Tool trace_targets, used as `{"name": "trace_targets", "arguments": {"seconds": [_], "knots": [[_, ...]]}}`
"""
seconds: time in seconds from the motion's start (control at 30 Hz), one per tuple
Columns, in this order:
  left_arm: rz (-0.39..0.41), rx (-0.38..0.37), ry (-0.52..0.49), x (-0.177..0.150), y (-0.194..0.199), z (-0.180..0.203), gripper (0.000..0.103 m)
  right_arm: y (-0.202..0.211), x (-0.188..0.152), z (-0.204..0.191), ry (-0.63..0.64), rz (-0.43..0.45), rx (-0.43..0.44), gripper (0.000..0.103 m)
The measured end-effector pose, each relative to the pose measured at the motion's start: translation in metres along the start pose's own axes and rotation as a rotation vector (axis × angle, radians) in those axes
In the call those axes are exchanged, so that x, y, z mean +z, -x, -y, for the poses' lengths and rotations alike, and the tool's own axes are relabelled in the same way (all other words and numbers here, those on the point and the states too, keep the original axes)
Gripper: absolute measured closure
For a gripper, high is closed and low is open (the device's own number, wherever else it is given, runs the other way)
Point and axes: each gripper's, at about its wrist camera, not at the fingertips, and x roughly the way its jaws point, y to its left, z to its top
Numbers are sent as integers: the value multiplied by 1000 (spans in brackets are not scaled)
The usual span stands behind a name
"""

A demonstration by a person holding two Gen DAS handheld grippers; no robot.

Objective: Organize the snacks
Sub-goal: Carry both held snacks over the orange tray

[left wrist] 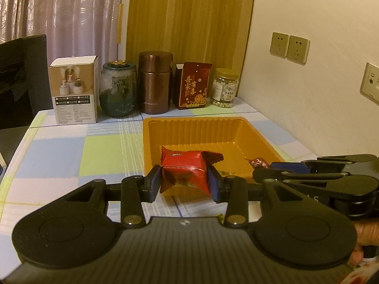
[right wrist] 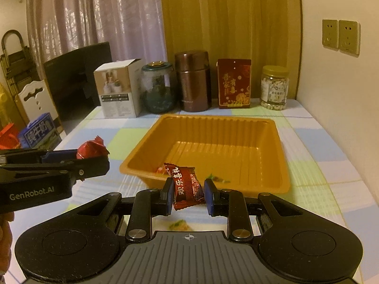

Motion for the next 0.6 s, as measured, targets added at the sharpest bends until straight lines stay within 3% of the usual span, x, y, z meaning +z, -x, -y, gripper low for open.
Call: {"name": "trace_targets", "arguments": {"seconds": [0.6], "knots": [[-1, -16, 6, 23, -59, -6, 65, -49, 38, 30, -45, 44, -75, 76]]}}
